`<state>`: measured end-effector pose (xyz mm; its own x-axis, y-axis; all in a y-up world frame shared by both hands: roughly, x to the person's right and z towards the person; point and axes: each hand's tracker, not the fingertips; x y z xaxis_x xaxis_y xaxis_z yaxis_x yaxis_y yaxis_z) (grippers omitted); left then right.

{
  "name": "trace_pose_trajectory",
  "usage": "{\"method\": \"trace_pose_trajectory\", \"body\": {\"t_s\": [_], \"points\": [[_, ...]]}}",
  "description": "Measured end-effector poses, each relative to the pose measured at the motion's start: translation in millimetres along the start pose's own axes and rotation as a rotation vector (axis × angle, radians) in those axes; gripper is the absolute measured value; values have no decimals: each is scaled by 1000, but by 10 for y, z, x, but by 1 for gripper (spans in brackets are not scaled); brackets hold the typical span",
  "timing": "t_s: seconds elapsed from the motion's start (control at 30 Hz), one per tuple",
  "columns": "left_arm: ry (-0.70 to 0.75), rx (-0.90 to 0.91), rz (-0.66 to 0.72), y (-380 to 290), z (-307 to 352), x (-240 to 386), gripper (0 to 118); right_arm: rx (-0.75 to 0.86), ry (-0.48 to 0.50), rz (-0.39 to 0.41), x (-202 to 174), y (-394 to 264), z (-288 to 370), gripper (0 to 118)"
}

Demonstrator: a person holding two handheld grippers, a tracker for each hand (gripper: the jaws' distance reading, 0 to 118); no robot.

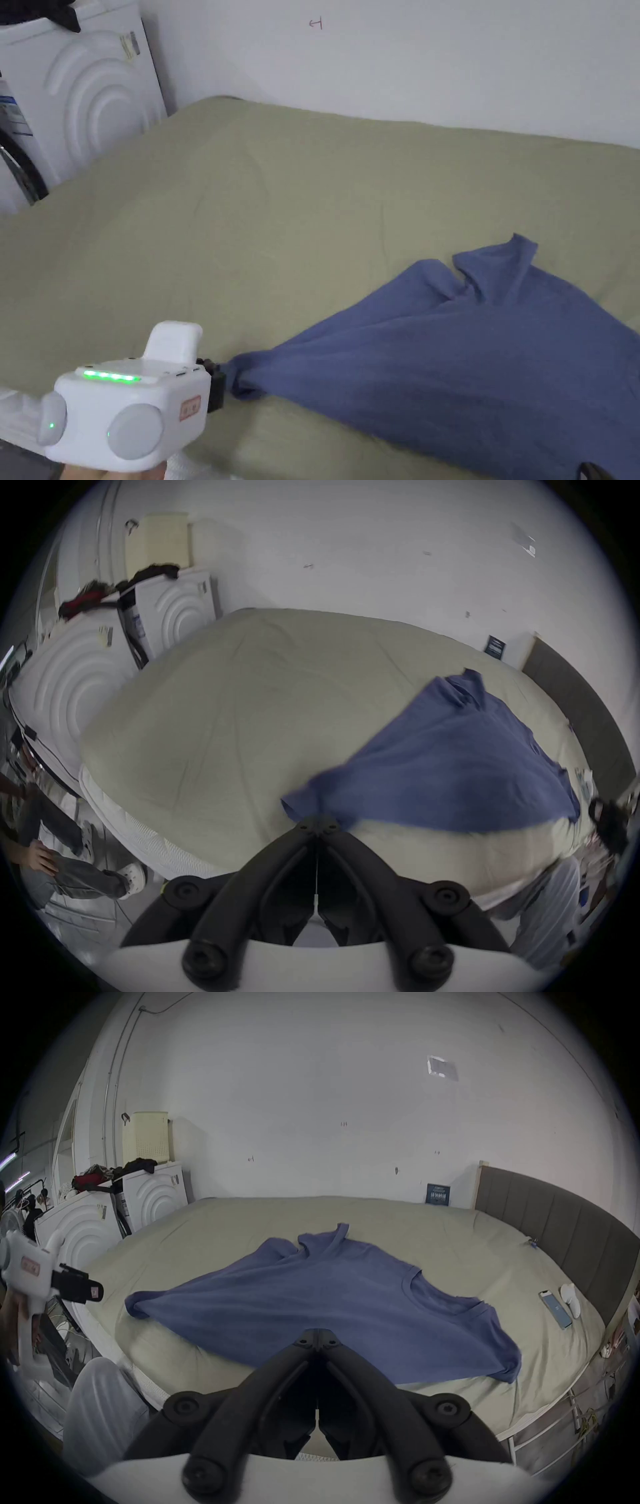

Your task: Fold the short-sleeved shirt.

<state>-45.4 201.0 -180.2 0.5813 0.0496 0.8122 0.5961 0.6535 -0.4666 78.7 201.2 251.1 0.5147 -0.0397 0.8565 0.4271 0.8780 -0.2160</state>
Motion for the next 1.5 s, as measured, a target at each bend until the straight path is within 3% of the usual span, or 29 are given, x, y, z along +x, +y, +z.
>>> {"method": "trace_pose_trajectory", "body": {"t_s": [0.03, 0.07, 0.1, 0.13, 0.3, 0.37, 0.4, 0.47, 0.5, 0.53, 0.57, 0.83, 1.03, 1.2, 1.23, 1.3, 1.4, 1.5], "points": [[1, -34, 11, 92, -120, -65, 13, -8, 4, -7, 2, -13, -30, 2], [-5, -76, 13, 182, -261, -117, 41, -29, 4, -9, 5, -24, -67, 2], [-15, -112, 7, 242, -395, -149, 94, -42, 8, -8, 10, -41, -102, 2], [-12, -133, 19, 274, -532, -163, 118, -52, 4, -8, 12, -59, -131, 2], [17, -202, -6, 338, -996, -65, 118, -117, -10, -6, 71, -118, -263, 2], [20, -240, -30, 323, -1141, -13, 113, -135, -13, -18, 123, -144, -301, 2], [33, -282, -43, 305, -1169, 30, 97, -144, -14, -20, 140, -146, -321, 2], [12, -287, -50, 275, -1157, 105, 89, -155, -16, -20, 174, -142, -358, 2], [58, -265, -64, 285, -1121, 125, 69, -158, -20, -16, 190, -131, -373, 2], [43, -276, -75, 332, -1091, 139, 38, -163, -19, -17, 213, -113, -396, 2], [3, -276, -71, 354, -1049, 167, 0, -169, -16, -23, 239, -94, -428, 2], [-3, -241, -98, 323, -1059, 248, 0, -195, -20, 3, 611, 294, -1020, 2], [-6, -228, -96, 278, -1046, 272, 0, -234, -65, 47, 1126, 985, -2167, 2], [-25, -224, -65, 268, -1047, 200, 0, -310, -35, 33, 1437, 1500, -3216, 5], [-36, -227, -48, 258, -1042, 187, 0, -323, -33, 44, 1459, 1585, -3394, 28], [-41, -227, -33, 255, -1037, 177, 0, -412, 19, 47, 1503, 1717, -3760, 118], [-49, -230, -5, 244, -1033, 152, 0, -483, 76, -4, 1484, 1784, -3971, 108], [-53, -232, 14, 247, -1049, 157, 0, -583, 21, 94, 1354, 1652, -4104, 107]]}}
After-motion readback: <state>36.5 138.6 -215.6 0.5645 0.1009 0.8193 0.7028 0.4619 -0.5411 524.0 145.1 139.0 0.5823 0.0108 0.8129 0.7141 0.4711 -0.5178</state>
